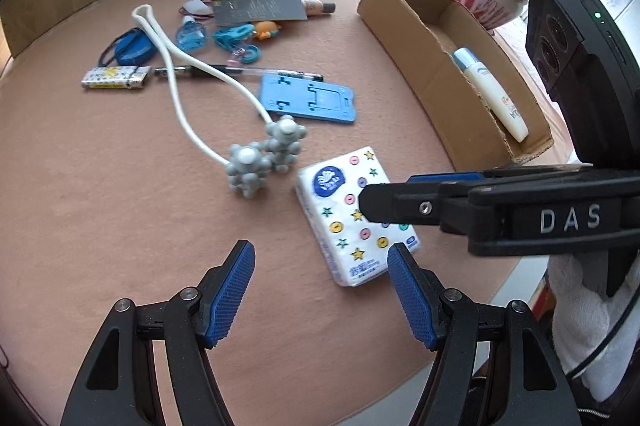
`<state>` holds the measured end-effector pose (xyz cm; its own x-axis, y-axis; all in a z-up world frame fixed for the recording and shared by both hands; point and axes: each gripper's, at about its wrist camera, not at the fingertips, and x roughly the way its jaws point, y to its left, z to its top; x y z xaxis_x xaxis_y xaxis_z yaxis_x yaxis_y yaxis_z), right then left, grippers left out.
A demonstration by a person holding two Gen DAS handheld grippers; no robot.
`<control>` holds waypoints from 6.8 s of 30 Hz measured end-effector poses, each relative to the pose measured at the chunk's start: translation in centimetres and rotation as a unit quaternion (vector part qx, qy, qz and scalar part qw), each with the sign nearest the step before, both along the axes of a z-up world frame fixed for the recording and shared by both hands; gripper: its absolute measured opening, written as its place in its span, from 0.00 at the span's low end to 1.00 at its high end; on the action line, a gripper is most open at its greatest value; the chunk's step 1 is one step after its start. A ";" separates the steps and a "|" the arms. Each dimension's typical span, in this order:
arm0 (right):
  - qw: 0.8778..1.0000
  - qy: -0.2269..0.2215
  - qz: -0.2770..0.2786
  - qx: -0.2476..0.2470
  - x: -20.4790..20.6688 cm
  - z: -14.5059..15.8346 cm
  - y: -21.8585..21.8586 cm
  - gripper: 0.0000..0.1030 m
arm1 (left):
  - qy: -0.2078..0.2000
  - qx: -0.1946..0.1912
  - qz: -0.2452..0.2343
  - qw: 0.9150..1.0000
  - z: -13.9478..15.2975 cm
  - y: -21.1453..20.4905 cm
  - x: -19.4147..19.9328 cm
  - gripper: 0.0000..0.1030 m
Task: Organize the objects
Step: 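Lift the tissue pack and carry it into the cardboard box, then open the right gripper to release the tissue pack in the box, then move the right tool back toward the remaining items on the table, then move the right tool to the blue phone stand while the left tool approaches the blue round lid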
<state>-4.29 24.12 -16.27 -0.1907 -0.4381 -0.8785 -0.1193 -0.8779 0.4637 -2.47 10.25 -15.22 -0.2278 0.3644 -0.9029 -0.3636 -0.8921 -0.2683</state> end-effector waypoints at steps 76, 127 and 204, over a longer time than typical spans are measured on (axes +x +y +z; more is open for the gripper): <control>0.990 0.095 -0.096 0.034 2.1 9.0 14.7 0.27 | 0.075 0.059 -0.080 0.992 7.6 18.4 -4.0 0.58; 0.983 0.094 -0.132 0.085 2.1 7.8 4.6 0.40 | 0.020 -0.096 0.120 0.988 -2.4 -13.0 -27.6 0.57; 0.967 0.038 0.129 0.216 -6.3 -0.3 -4.2 0.49 | -0.009 -0.078 0.129 0.989 -3.5 -11.8 -18.3 0.55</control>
